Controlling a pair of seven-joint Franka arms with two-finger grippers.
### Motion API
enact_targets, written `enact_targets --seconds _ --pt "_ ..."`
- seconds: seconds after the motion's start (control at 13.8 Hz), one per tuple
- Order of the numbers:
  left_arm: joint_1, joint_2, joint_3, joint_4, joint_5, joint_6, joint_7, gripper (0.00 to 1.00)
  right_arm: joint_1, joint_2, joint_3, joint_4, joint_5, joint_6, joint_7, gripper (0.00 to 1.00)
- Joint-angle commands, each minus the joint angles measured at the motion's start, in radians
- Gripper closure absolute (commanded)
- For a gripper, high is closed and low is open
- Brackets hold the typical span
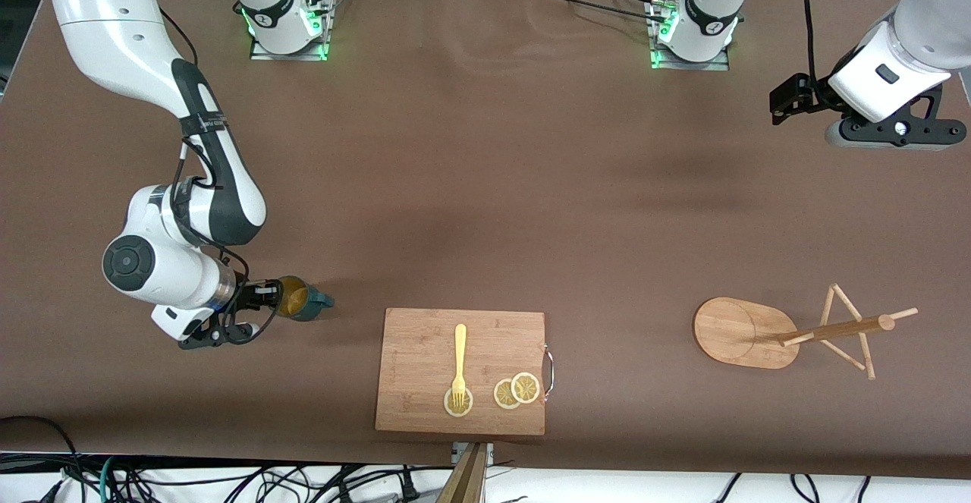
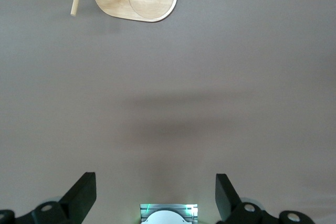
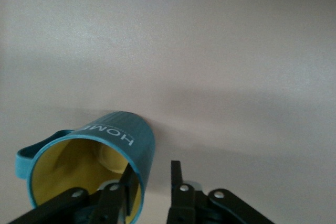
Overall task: Pass cup and hang on rack
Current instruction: 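Reach the right gripper down to the teal mug's rim, then grasp the teal mug rim with the right gripper and lift it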
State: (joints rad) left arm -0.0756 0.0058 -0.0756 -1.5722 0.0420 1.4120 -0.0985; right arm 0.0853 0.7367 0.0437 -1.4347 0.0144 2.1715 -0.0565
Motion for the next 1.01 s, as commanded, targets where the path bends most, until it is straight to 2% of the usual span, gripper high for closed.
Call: enact_targets --seconds 0.0,0.14,0.29,0.51,0.79,0.94 --pt "0.005 0.011 -0.003 0.029 0.01 -0.022 0.013 0.0 0.011 0.012 0.007 0.02 0.018 -0.002 0.026 0.75" --pt "0.005 0.011 -0.004 0.029 0.012 -0.022 0.011 0.0 0.014 0.012 0.007 0.019 0.018 -0.004 0.026 0.85" --pt "0.005 0.011 -0.004 0.029 0.012 -0.022 0.013 0.0 0.022 0.009 0.008 0.019 0.018 -0.013 0.024 1.0" --pt "0.005 0.011 -0.004 0.029 0.012 -0.022 0.013 0.0 0.053 0.001 0.011 0.019 0.019 -0.018 0.017 1.0" --pt "0.005 0.011 -0.003 0.029 0.012 -0.022 0.013 0.0 0.082 -0.046 0.12 0.027 0.016 -0.071 0.023 1.0" --pt "0.005 0.011 -0.003 0.029 0.012 -0.022 0.014 0.0 0.163 -0.049 0.123 0.028 0.0 -0.078 0.072 1.0"
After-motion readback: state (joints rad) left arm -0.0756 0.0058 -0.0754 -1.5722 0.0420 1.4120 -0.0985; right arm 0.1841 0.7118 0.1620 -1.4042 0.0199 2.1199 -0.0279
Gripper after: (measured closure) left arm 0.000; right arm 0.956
